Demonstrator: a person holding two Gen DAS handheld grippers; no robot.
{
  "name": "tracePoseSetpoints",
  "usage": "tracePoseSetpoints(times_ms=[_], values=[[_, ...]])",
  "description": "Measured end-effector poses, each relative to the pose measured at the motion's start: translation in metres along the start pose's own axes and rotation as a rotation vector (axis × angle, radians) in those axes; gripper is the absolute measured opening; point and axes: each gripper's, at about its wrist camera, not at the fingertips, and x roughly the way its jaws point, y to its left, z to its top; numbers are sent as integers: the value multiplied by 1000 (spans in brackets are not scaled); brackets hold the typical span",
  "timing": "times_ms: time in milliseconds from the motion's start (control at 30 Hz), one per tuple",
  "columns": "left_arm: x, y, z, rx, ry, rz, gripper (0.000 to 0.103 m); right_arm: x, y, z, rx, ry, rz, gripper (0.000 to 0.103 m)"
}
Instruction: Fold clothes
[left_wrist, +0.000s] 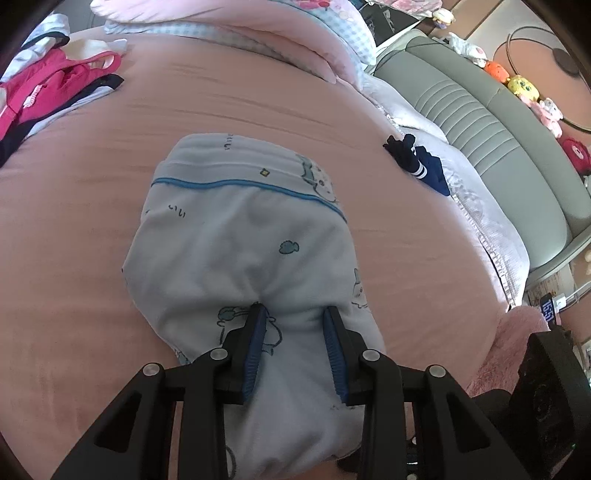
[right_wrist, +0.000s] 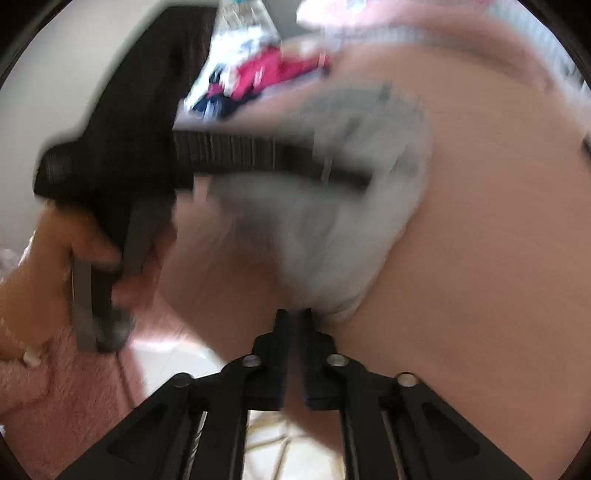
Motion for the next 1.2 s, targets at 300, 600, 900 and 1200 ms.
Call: tracePoseSetpoints(times_ms=[300,600,900,1200], values=[[-31,-21,-6,83,-53,108,30,-61,-41,9,161,-163,-122,5],[-32,-13,-51,79,112,278,50,-24,-28,16,69,-18,-66,26],[-75,2,-54,6,-58,293,50,-32,-33,10,82,-9,-130,24],[-62,-24,-32,113,-116,248,50,-39,-52,20,224,-87,-79,27]])
